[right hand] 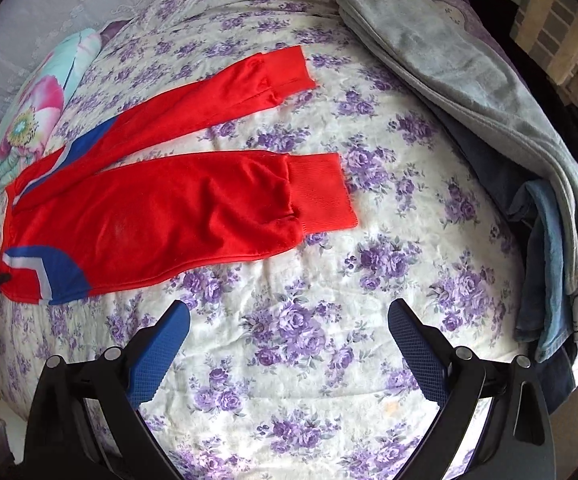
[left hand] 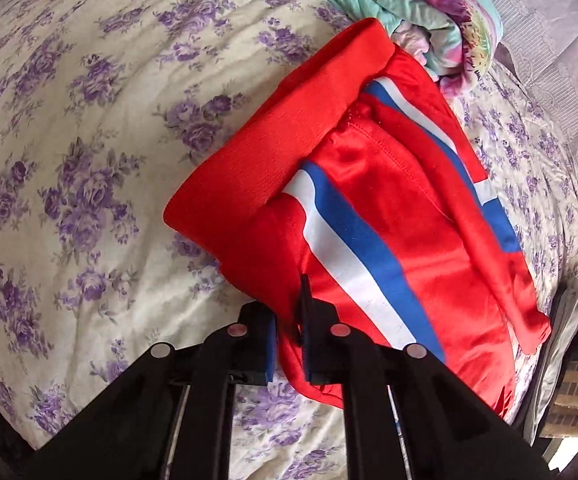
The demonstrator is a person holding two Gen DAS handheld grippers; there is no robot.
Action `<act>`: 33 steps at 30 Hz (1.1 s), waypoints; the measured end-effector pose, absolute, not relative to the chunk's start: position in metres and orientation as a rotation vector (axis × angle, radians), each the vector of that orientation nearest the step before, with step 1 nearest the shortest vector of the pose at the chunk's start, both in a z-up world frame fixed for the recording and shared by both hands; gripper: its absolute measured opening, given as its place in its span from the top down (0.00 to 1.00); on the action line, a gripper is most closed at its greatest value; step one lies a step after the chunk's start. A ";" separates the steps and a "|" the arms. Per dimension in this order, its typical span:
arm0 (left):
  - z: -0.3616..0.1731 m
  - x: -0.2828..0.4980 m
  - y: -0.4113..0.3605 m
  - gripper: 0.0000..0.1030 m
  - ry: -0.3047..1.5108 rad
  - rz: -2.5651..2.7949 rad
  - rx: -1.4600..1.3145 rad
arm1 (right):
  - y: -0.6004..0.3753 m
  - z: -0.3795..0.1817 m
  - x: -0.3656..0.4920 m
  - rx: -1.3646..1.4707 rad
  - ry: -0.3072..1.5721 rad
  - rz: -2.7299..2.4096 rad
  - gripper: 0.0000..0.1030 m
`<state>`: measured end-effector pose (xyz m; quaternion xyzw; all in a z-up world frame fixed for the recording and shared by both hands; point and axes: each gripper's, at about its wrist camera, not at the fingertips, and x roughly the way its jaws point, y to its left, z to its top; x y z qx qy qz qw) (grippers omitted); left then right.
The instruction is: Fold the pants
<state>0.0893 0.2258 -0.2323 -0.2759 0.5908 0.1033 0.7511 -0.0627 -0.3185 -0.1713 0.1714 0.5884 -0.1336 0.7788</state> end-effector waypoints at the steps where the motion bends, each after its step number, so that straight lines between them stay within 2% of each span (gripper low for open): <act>1: -0.236 0.089 0.228 0.92 1.291 0.223 -0.604 | -0.324 -0.180 -0.062 0.413 1.273 -0.296 0.04; 2: -0.236 0.088 0.228 0.92 1.291 0.224 -0.608 | -0.329 -0.190 -0.059 0.458 1.280 -0.299 0.11; 5: -0.233 0.089 0.227 0.92 1.298 0.232 -0.590 | -0.339 -0.221 -0.045 0.598 1.299 -0.281 0.19; 7: -0.234 0.090 0.225 0.92 1.304 0.235 -0.584 | -0.339 -0.240 -0.033 0.660 1.308 -0.254 0.23; 10: -0.237 0.092 0.224 0.91 1.311 0.234 -0.591 | -0.337 -0.252 -0.015 0.673 1.285 -0.281 0.23; 11: -0.238 0.093 0.224 0.91 1.313 0.233 -0.595 | -0.337 -0.250 -0.011 0.675 1.251 -0.276 0.46; 12: -0.238 0.094 0.225 0.91 1.314 0.231 -0.600 | -0.336 -0.250 -0.006 0.693 1.236 -0.221 0.78; 13: -0.239 0.094 0.226 0.91 1.315 0.229 -0.604 | -0.337 -0.252 0.001 0.725 1.249 -0.181 0.91; 19: -0.227 0.079 0.234 0.93 1.258 0.217 -0.655 | -0.338 -0.229 0.003 0.690 1.268 -0.217 0.92; 25: -0.219 0.033 0.243 0.93 1.283 0.241 -0.643 | -0.340 -0.209 -0.041 0.614 1.350 -0.199 0.92; 29: -0.223 -0.003 0.252 0.93 1.319 0.253 -0.621 | -0.337 -0.228 -0.079 0.599 1.429 -0.209 0.92; 33: -0.241 0.002 0.248 0.89 1.355 0.265 -0.579 | -0.326 -0.253 -0.081 0.506 1.424 -0.236 0.90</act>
